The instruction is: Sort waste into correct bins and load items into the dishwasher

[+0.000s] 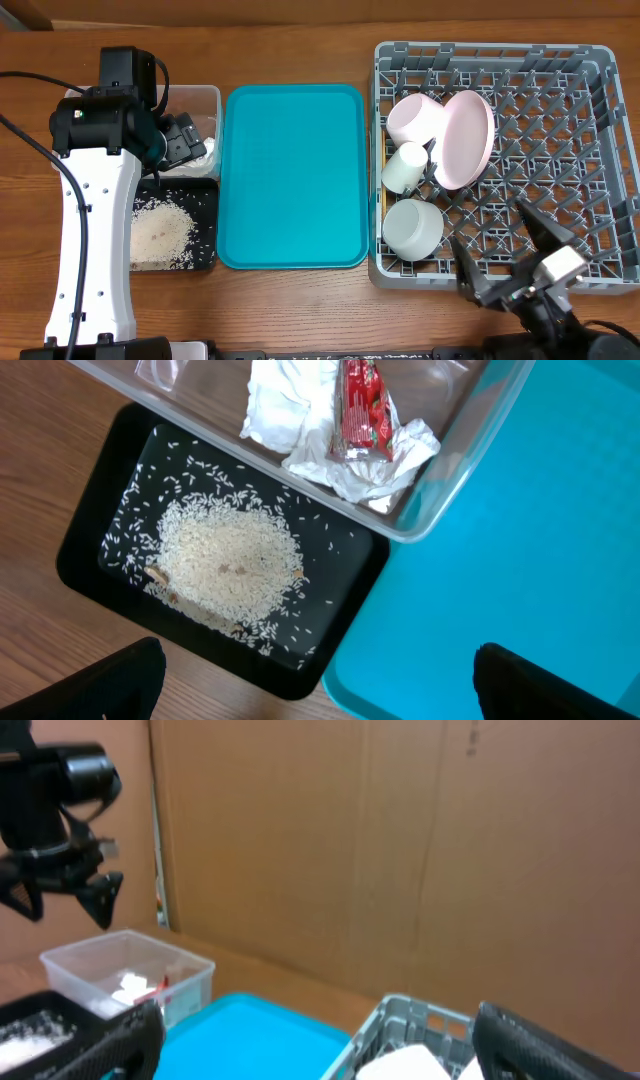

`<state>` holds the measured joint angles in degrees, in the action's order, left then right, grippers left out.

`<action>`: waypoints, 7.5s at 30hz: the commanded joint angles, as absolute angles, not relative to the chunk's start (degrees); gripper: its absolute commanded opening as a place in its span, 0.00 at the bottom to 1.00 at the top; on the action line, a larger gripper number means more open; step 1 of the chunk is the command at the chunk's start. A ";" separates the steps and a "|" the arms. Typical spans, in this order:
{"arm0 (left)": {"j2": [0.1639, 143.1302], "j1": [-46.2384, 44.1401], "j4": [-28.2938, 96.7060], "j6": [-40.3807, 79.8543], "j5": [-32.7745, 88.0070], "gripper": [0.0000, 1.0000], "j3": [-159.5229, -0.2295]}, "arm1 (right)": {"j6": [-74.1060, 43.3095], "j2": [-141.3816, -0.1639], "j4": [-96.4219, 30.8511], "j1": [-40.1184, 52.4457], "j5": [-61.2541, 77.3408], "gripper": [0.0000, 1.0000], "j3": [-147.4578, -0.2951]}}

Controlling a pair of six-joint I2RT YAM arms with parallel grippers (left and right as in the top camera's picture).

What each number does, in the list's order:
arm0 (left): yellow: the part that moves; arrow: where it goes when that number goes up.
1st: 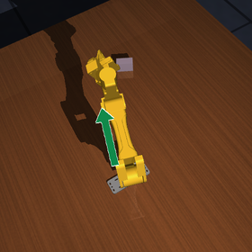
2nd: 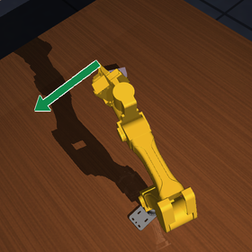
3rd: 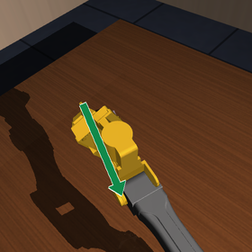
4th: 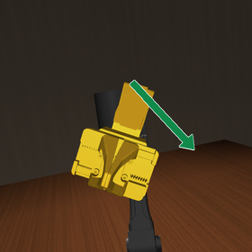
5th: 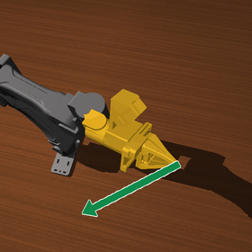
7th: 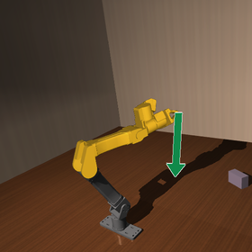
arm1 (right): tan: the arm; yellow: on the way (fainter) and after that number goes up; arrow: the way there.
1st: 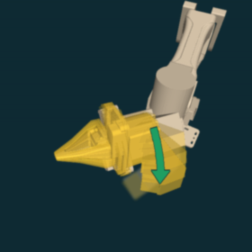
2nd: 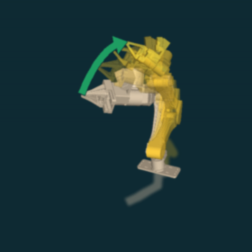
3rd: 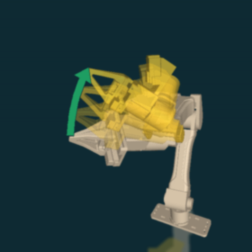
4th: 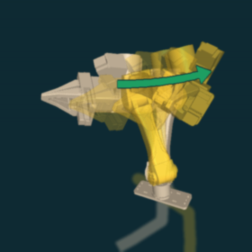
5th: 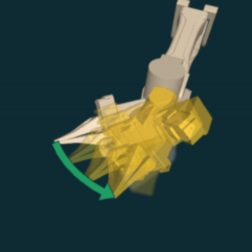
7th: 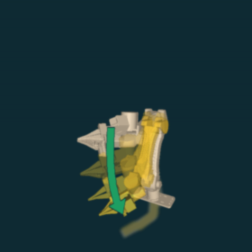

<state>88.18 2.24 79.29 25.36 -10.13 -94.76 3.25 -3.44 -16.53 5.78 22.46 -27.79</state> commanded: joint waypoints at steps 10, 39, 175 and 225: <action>88.40 2.22 79.24 25.54 -10.50 1.00 -95.31 | 3.25 -0.16 6.09 6.81 22.52 1.00 -5.19; 88.40 2.22 79.24 25.54 -10.50 1.00 -95.31 | 3.25 -0.16 -3.60 6.81 9.23 1.00 -0.45; 0.21 -0.75 4.34 5.76 2.17 1.00 -0.27 | -3.66 -0.19 -4.82 6.79 -0.36 1.00 -0.45; 0.21 -0.75 4.34 5.76 2.17 1.00 -0.27 | -3.66 -0.19 -4.82 6.79 -0.36 1.00 -0.45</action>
<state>0.86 -1.08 4.34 7.01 1.56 -0.51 -3.25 -0.80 -5.13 6.46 -0.05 -1.06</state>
